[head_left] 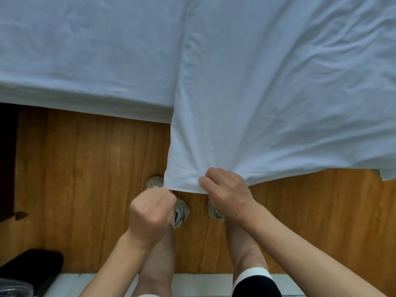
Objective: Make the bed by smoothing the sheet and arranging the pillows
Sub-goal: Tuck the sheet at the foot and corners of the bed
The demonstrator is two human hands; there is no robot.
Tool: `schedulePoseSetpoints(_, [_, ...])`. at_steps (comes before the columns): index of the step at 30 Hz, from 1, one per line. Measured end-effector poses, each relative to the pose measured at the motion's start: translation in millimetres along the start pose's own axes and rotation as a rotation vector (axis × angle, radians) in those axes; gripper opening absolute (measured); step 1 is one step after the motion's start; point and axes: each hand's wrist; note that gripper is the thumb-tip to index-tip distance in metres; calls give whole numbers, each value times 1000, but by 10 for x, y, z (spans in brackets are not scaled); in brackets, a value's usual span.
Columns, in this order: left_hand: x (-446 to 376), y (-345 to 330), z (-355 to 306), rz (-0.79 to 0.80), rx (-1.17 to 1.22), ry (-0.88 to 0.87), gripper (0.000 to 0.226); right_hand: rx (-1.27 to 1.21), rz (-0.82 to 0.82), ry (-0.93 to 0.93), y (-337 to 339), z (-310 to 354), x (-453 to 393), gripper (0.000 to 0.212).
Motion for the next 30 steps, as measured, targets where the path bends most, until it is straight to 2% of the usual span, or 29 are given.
schedulePoseSetpoints(2, [176, -13, -40, 122, 15, -39, 28, 24, 156, 33, -89, -8, 57, 26])
schedulePoseSetpoints(3, [219, -7, -28, 172, 48, -5, 20, 55, 309, 66, -130, -10, 83, 24])
schedulePoseSetpoints(5, [197, 9, 46, 233, 93, 142, 3, 80, 721, 115, -209, -30, 143, 20])
schedulePoseSetpoints(6, [106, 19, 86, 242, 98, 224, 12, 64, 885, 100, -244, -59, 165, 22])
schedulePoseSetpoints(7, [-25, 20, 124, 251, 91, 279, 20, 52, 946, 71, -244, -87, 164, 26])
schedulePoseSetpoints(9, [-392, 0, 154, 255, 35, 320, 31, 40, 786, -13, -166, -139, 147, 30])
schedulePoseSetpoints(13, [-1093, -144, 71, 317, -80, 198, 44, 45, 199, -293, 54, -573, 72, 37])
schedulePoseSetpoints(16, [-1487, -282, -86, 337, -151, 65, 47, 117, 5, -452, 317, -1083, 34, 47])
schedulePoseSetpoints(20, [-2014, -553, -467, 313, -122, 28, 49, 218, -78, -673, 703, -1789, 149, 57])
schedulePoseSetpoints(27, [-3089, -1229, -1348, 283, -147, 44, 54, 246, -41, -932, 1323, -2846, 506, 64])
schedulePoseSetpoints(30, [-3628, -1577, -1709, 236, -181, 96, 59, 171, 9, -1075, 1478, -3466, 730, 66])
Point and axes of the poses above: each hand's wrist, its own x-axis away from the middle knuckle, its own y-axis out of the back of the hand, z = x × y, and after that the axes turned 13 degrees about z, right-handed
